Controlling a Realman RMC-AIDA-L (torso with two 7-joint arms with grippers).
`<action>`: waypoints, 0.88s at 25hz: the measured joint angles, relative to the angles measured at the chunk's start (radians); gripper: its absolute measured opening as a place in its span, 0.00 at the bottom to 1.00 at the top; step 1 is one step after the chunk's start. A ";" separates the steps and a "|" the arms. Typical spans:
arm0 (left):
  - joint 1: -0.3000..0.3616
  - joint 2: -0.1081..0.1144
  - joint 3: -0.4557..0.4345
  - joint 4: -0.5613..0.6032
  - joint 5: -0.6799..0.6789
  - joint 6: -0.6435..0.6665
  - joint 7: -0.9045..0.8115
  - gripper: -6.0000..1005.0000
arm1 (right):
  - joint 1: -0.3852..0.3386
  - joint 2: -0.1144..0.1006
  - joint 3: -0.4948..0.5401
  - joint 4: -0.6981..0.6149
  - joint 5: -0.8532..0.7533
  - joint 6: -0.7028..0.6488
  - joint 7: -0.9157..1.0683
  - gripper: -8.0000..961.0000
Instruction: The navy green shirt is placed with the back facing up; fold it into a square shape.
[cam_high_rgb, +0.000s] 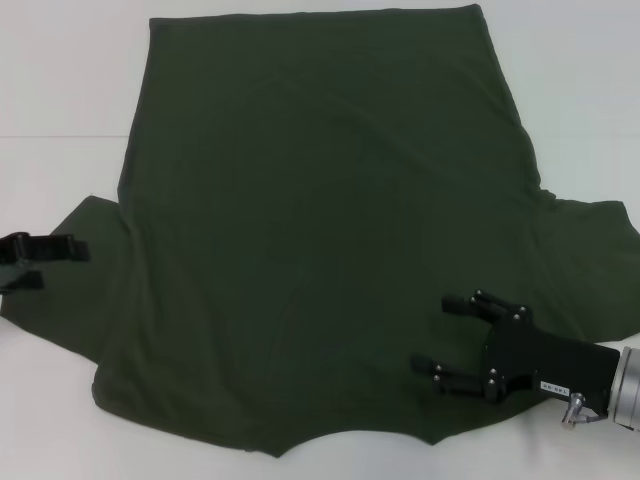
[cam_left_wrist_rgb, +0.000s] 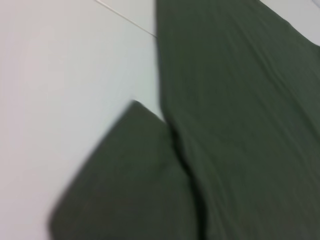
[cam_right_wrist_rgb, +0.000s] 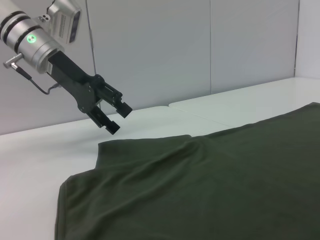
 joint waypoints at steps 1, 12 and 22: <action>0.000 0.009 -0.001 -0.011 0.001 -0.009 -0.007 0.90 | 0.000 0.000 0.000 0.001 0.000 0.001 0.000 0.98; 0.005 0.019 -0.003 -0.020 0.123 -0.121 -0.022 0.90 | 0.004 0.000 0.000 0.005 0.000 0.005 0.000 0.99; 0.008 0.015 -0.004 -0.047 0.128 -0.144 -0.016 0.90 | 0.002 0.000 0.000 0.006 0.000 0.005 0.000 0.99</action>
